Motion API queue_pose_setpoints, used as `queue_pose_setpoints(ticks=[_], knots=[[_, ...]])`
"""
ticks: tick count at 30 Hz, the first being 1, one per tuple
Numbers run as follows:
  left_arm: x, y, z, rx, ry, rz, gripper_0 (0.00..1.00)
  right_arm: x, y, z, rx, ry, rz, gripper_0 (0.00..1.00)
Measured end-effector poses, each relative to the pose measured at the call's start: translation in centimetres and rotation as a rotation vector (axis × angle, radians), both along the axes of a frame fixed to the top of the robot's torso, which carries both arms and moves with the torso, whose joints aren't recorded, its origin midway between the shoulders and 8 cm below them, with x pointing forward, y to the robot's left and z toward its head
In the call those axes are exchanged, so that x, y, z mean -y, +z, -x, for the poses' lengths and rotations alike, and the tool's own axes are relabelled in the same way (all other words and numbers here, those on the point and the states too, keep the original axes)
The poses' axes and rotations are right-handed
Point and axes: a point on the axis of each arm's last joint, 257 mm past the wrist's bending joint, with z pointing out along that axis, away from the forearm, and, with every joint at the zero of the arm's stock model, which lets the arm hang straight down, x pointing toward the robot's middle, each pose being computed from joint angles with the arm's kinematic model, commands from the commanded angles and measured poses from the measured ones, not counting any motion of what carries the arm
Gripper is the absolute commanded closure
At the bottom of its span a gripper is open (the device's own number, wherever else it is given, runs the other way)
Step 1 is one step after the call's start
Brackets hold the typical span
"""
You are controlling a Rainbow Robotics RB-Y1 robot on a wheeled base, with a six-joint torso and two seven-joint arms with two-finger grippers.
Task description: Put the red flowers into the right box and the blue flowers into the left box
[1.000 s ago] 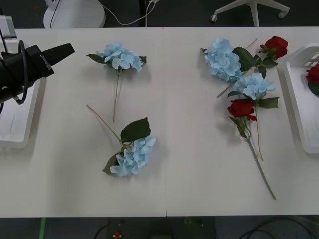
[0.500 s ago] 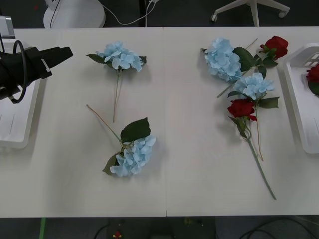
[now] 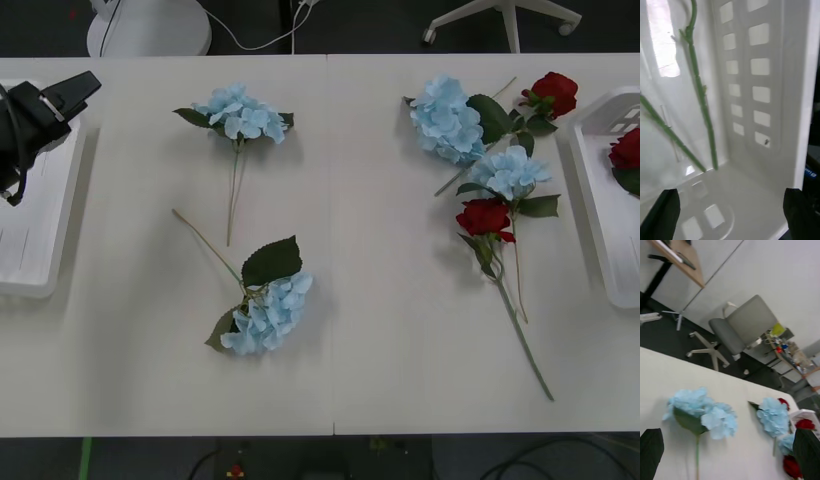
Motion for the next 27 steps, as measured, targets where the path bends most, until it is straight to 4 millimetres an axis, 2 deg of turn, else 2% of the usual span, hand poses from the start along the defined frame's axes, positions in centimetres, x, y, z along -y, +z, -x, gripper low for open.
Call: queue_pose_setpoints(ticks=[4,9,11,13,16,18,22,24,27], knots=[[-2.4,-0.5,-2.1,-0.024,0.145,-0.009,0.00,-4.0,0.4,-0.5,-0.063,0.057,-0.131,0.00],[-2.0,-0.2,-2.1,-0.014,0.142,-0.023,0.00,-10.6,2.5,-2.2,-0.119,0.221,-0.240,0.00],[-1.2,-0.3,-1.8,-0.006,0.112,-0.044,0.00,-13.6,3.5,-3.5,-0.105,0.303,-0.257,0.00],[0.5,0.0,-0.9,0.005,0.041,-0.047,0.00,-16.8,4.0,-4.5,-0.100,0.394,-0.265,0.00],[2.7,0.1,0.6,0.019,-0.061,-0.057,0.00,-20.7,3.1,-5.1,-0.126,0.514,-0.249,0.00],[3.7,-0.2,1.4,0.026,-0.109,-0.081,0.00,-22.1,1.9,-5.2,-0.143,0.563,-0.238,0.00],[5.2,-1.3,2.9,0.046,-0.197,-0.194,0.00,-23.3,0.1,-5.2,-0.164,0.597,-0.231,0.00],[5.3,-1.8,3.3,0.065,-0.223,-0.288,0.00,-23.9,-0.4,-5.3,-0.164,0.600,-0.243,0.00],[4.6,-0.9,3.4,0.111,-0.221,-0.385,0.00,-24.7,-1.2,-5.4,-0.163,0.596,-0.262,0.00]])
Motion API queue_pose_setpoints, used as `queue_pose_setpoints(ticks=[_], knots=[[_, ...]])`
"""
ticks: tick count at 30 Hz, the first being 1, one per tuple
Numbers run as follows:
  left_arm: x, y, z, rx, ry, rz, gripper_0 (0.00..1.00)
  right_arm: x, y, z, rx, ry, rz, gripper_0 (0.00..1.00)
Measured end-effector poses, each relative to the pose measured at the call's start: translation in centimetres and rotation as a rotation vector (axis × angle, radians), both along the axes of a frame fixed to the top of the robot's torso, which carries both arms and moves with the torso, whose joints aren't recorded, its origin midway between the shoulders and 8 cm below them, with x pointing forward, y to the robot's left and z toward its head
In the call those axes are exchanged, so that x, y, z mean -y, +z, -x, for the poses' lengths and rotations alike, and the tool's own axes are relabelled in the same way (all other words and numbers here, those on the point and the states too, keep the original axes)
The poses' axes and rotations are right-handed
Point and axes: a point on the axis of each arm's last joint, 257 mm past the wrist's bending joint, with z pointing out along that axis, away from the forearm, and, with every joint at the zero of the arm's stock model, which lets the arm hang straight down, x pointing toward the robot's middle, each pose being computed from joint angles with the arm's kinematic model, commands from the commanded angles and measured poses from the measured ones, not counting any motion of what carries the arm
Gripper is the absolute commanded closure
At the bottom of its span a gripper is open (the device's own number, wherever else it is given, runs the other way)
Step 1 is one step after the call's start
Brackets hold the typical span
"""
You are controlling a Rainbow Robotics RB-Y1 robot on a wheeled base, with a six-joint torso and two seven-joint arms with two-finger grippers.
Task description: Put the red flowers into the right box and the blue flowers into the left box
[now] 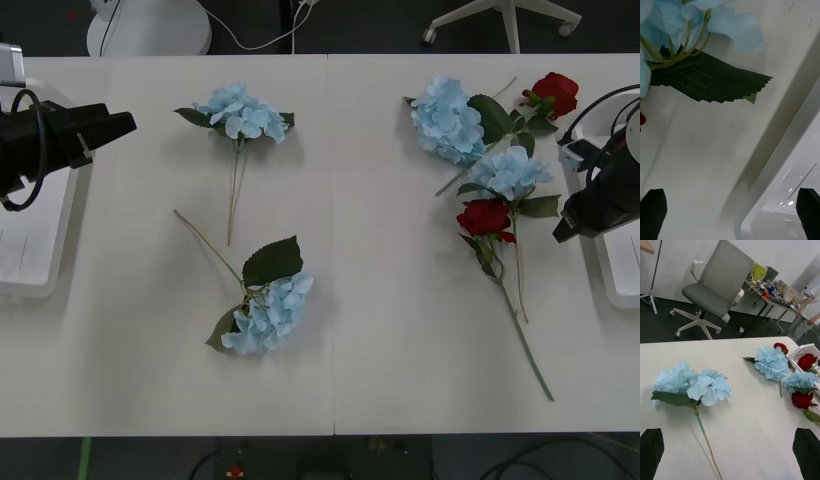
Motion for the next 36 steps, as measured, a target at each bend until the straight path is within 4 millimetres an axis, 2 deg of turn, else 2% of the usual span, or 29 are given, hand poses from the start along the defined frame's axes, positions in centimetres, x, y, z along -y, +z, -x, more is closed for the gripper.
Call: queue_pose_setpoints(ticks=[5,9,13,17,19,22,28,30,31,33,34,36], knots=[[-0.4,3.1,0.8,0.084,-0.019,-0.067,0.00,-1.3,-1.3,-0.3,-0.004,-0.009,-0.031,0.00],[-1.2,2.1,1.7,0.100,-0.055,-0.211,0.00,-2.5,-2.3,-0.9,0.021,-0.087,-0.081,0.00],[-3.1,0.7,2.1,0.100,-0.059,-0.372,0.00,-3.8,-3.0,-1.5,0.037,-0.108,-0.104,0.00],[-4.5,0.6,1.7,0.127,-0.025,-0.508,0.00,-5.0,-3.5,-1.7,0.038,-0.098,-0.122,0.00],[-4.7,1.0,1.1,0.133,0.029,-0.548,0.00,-5.4,-3.6,-1.8,0.040,-0.095,-0.128,0.00],[-5.6,2.4,-0.1,0.154,0.211,-0.598,0.00,-5.8,-3.8,-1.9,0.042,-0.093,-0.135,0.00],[-6.1,4.0,1.0,0.098,0.455,-0.472,0.00,-6.4,-4.4,-2.7,0.070,-0.140,-0.174,0.00],[-6.9,4.4,1.1,0.146,0.496,-0.498,0.00,-6.6,-4.7,-2.8,0.073,-0.146,-0.182,0.08],[-7.5,5.0,0.9,0.208,0.521,-0.533,0.00,-6.7,-4.9,-2.9,0.074,-0.149,-0.185,0.08],[-7.9,7.1,0.3,0.405,0.559,-0.638,0.00,-6.8,-5.1,-2.9,0.073,-0.152,-0.191,0.24],[-7.3,7.8,0.2,0.526,0.550,-0.692,0.00,-6.9,-5.2,-2.9,0.073,-0.153,-0.192,0.32],[-5.5,6.4,0.1,0.608,0.469,-0.675,0.00,-7.1,-5.3,-2.9,0.072,-0.153,-0.195,0.54]])
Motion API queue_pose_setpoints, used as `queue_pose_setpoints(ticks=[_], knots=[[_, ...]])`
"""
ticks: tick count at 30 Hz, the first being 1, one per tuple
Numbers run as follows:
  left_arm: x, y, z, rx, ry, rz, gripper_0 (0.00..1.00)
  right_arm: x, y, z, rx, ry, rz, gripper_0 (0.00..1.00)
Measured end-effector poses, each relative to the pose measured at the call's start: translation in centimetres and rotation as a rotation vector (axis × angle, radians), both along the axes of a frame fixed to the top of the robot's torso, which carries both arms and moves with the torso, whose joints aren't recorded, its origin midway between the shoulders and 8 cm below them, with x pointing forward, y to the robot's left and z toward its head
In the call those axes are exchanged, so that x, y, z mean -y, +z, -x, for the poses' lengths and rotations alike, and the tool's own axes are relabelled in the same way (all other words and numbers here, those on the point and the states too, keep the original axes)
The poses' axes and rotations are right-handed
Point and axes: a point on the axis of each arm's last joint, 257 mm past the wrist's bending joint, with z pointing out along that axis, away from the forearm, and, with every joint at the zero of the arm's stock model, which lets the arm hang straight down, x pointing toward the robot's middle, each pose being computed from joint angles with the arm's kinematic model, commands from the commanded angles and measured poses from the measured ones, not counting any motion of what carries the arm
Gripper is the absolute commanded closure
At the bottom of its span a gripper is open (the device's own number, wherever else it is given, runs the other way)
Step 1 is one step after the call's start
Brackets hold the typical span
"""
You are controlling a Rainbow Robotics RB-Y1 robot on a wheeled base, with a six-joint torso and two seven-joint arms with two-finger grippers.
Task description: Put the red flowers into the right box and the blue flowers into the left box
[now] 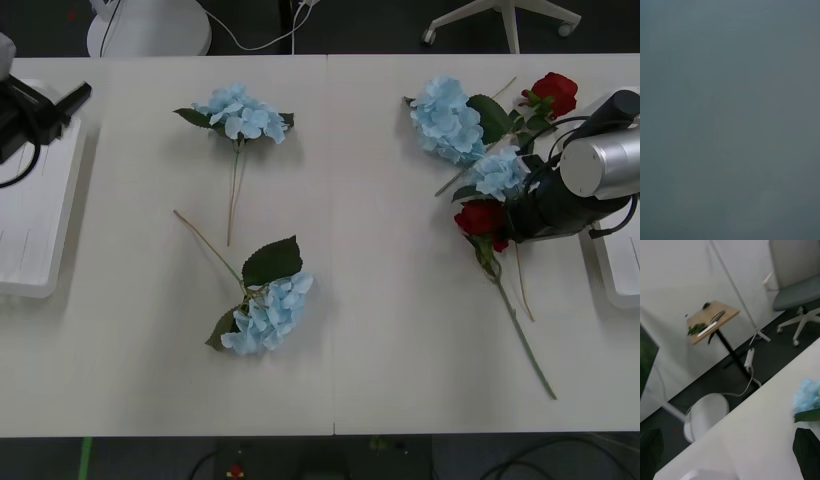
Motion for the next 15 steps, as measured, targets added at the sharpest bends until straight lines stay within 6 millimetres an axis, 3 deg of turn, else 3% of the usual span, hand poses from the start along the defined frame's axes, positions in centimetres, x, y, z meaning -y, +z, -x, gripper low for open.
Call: queue_pose_setpoints(ticks=[3,5,6,11,15], knots=[[0.5,-5.6,-0.5,-0.157,-0.139,0.226,0.00,-0.1,0.0,0.0,-0.001,-0.001,-0.002,0.66],[-0.3,-7.6,-0.8,-0.244,-0.169,0.368,0.00,-0.1,-0.1,0.0,-0.001,-0.002,-0.003,0.67],[-0.4,-8.0,-0.7,-0.250,-0.192,0.356,0.00,-0.1,-0.1,0.0,-0.001,-0.003,-0.004,0.67],[-0.2,-9.3,0.6,-0.079,-0.288,-0.208,0.00,-0.2,-0.1,0.0,0.000,-0.011,-0.010,0.80],[1.1,-11.8,2.5,-0.032,-0.462,-0.600,0.00,-0.3,-0.1,-0.1,0.003,-0.011,-0.012,0.93]])
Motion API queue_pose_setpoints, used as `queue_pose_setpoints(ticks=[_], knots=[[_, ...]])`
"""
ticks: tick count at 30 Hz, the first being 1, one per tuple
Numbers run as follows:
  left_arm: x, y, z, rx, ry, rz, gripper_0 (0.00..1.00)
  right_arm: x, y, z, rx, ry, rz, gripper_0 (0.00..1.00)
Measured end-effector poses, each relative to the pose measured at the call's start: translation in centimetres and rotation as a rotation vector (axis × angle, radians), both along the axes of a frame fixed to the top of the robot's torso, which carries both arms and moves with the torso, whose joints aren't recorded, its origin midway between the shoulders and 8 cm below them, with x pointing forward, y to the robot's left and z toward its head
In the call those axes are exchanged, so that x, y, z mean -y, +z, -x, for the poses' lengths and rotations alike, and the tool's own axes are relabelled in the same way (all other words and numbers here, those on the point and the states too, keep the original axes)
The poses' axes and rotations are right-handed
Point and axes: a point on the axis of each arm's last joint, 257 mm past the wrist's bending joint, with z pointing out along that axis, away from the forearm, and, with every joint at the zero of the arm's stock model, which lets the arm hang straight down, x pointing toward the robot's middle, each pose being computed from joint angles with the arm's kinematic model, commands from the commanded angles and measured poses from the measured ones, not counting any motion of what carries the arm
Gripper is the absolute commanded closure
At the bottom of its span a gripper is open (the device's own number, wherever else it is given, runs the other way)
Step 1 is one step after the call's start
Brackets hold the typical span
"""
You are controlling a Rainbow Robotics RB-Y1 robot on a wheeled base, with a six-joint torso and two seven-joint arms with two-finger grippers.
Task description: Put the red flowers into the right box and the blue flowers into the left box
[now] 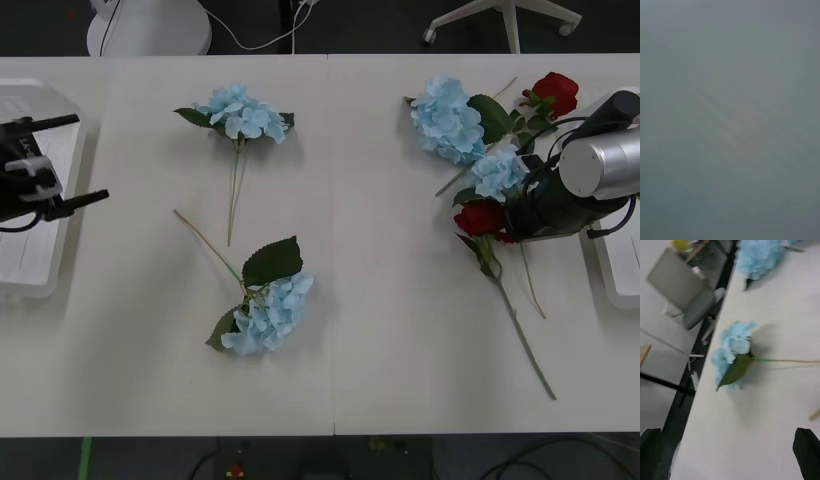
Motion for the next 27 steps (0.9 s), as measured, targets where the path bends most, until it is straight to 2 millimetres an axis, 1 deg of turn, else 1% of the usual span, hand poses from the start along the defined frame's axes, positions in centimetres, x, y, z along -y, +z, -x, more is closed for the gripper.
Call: queue_pose_setpoints(ticks=[2,5,6,7,8,10,11,15,20,21,22,23,24,25,27], knots=[[0.3,-1.0,0.5,-0.050,-0.068,-0.084,0.00,-0.1,0.0,0.0,0.000,-0.001,-0.002,0.94],[0.7,-1.1,0.4,-0.127,-0.111,-0.142,0.00,-0.3,-0.1,0.0,0.000,-0.008,-0.008,0.94],[0.8,-1.3,0.5,-0.145,-0.129,-0.183,0.00,-0.3,-0.1,0.0,-0.001,-0.016,-0.012,0.86],[0.9,-1.4,0.6,-0.151,-0.150,-0.228,0.00,-0.3,-0.1,0.0,-0.001,-0.025,-0.016,0.75],[0.9,-1.4,0.6,-0.151,-0.169,-0.274,0.00,-0.3,-0.1,0.0,-0.001,-0.029,-0.018,0.50],[1.0,-1.1,0.5,-0.137,-0.201,-0.346,0.00,-0.4,-0.1,0.0,-0.001,-0.029,-0.019,0.35],[0.9,-1.1,0.5,-0.133,-0.215,-0.379,0.00,-0.4,-0.1,0.0,-0.001,-0.029,-0.019,0.32],[0.5,-2.4,1.3,-0.190,-0.277,-0.523,0.00,-0.4,-0.1,0.0,-0.001,-0.029,-0.020,0.29],[1.0,-4.0,1.5,-0.368,-0.226,-0.541,0.00,-0.5,-0.1,-0.1,0.001,-0.028,-0.022,0.29],[1.5,-4.4,1.6,-0.404,-0.219,-0.535,0.00,-0.6,-0.2,-0.2,0.004,-0.029,-0.025,0.31],[2.1,-4.8,1.8,-0.437,-0.215,-0.526,0.00,-0.7,-0.3,-0.3,0.009,-0.031,-0.029,0.37],[2.8,-5.3,1.9,-0.466,-0.212,-0.517,0.00,-0.8,-0.5,-0.4,0.013,-0.035,-0.034,0.48],[3.6,-5.8,1.9,-0.488,-0.209,-0.510,0.00,-0.8,-0.7,-0.5,0.017,-0.040,-0.039,0.65],[4.3,-6.3,1.8,-0.498,-0.209,-0.512,0.00,-0.9,-1.0,-0.6,0.017,-0.044,-0.043,0.72],[5.7,-7.5,1.4,-0.504,-0.210,-0.536,0.00,-1.0,-1.4,-0.4,0.009,-0.050,-0.047,0.95]])
